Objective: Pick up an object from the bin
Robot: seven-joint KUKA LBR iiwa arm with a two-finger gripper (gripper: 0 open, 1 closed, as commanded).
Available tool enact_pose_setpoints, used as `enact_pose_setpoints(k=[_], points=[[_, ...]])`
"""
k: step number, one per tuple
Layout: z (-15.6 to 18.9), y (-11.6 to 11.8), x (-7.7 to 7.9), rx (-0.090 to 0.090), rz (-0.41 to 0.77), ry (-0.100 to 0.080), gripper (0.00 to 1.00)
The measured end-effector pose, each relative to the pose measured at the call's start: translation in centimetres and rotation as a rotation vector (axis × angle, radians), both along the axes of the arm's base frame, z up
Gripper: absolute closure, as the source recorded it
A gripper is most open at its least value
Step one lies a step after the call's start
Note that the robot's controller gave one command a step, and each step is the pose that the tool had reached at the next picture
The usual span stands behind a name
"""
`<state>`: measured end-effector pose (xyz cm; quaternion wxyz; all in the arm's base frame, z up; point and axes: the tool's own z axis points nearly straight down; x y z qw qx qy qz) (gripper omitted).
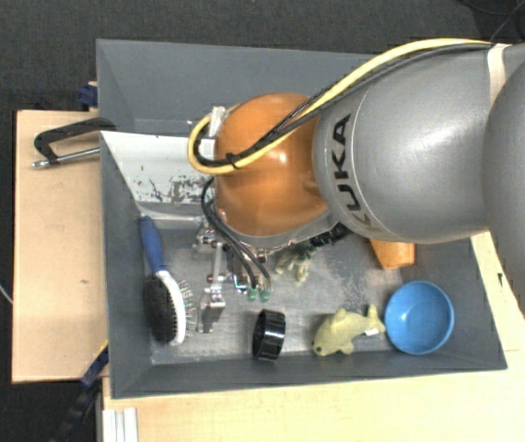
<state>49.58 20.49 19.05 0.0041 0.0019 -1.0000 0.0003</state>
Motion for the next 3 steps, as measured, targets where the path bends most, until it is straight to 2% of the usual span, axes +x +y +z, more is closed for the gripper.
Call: enact_pose_setpoints(k=[1, 2, 3], points=[[-11.8, -7.9, 1.0, 0.003, 0.542, -0.01, 0.0], [-11.9, -5.2, 5.4, 0.005, 0.926, -0.016, 0.0], [-6.1, -9.8, 1.1, 0.003, 0.919, -0.009, 0.0]])
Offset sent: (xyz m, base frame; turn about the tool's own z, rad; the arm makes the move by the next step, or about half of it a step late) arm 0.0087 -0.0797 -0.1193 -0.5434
